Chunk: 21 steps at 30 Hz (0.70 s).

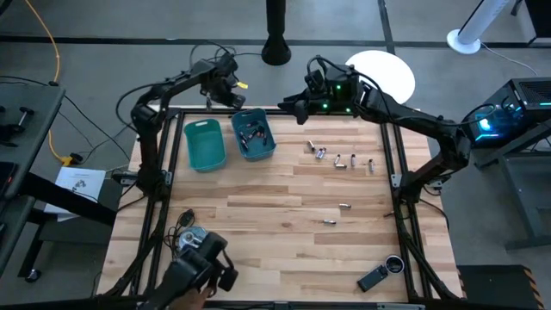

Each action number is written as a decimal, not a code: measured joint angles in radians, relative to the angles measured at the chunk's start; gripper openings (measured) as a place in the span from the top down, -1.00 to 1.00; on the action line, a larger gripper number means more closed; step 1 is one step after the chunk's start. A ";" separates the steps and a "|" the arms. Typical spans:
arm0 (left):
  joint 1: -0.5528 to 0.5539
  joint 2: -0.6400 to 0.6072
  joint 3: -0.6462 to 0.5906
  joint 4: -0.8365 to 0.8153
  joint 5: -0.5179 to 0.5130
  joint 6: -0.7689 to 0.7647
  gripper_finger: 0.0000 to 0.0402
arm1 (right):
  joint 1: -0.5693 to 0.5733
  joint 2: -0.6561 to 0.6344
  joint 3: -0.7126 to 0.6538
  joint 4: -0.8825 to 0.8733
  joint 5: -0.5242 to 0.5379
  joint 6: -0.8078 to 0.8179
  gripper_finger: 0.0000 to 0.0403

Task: Sort batteries
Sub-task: Put the black battery into the blue bin

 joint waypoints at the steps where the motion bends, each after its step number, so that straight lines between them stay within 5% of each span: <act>1: -0.003 0.015 0.000 -0.012 0.018 -0.005 0.42 | -0.005 0.000 0.000 0.000 -0.001 -0.015 -0.01; 21: -0.025 0.125 -0.002 0.043 -0.002 0.271 0.42 | -0.135 -0.001 0.000 0.009 0.036 0.039 -0.01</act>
